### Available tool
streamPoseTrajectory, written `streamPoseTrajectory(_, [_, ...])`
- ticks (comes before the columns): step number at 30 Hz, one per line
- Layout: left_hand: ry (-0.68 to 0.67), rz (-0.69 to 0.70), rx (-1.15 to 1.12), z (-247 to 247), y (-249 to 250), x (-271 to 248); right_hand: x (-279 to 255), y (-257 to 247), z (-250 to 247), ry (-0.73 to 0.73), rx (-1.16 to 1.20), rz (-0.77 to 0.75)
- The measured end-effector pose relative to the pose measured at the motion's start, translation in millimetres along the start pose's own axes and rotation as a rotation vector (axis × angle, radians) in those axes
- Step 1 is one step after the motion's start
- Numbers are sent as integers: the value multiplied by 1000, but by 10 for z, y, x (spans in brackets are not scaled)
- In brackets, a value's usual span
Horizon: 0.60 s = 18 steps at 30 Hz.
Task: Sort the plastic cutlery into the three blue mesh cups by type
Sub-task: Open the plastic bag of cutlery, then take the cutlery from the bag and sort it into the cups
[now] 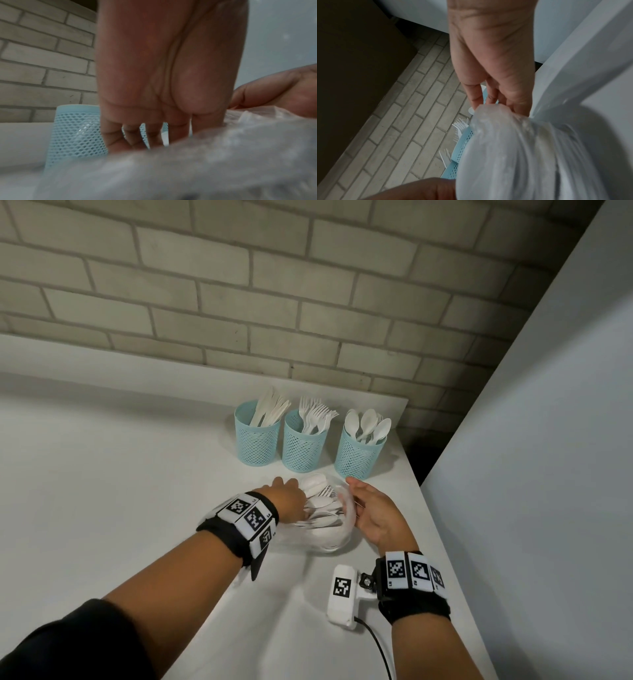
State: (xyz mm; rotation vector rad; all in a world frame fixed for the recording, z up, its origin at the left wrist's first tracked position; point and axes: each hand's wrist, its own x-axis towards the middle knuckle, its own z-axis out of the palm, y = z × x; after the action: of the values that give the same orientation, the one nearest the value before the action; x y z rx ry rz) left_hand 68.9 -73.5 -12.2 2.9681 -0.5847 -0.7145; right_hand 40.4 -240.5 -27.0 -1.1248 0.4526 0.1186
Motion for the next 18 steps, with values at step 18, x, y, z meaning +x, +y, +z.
streamPoseTrajectory(18, [220, 35, -18, 151, 57, 76, -134, -28, 136, 64, 14, -27])
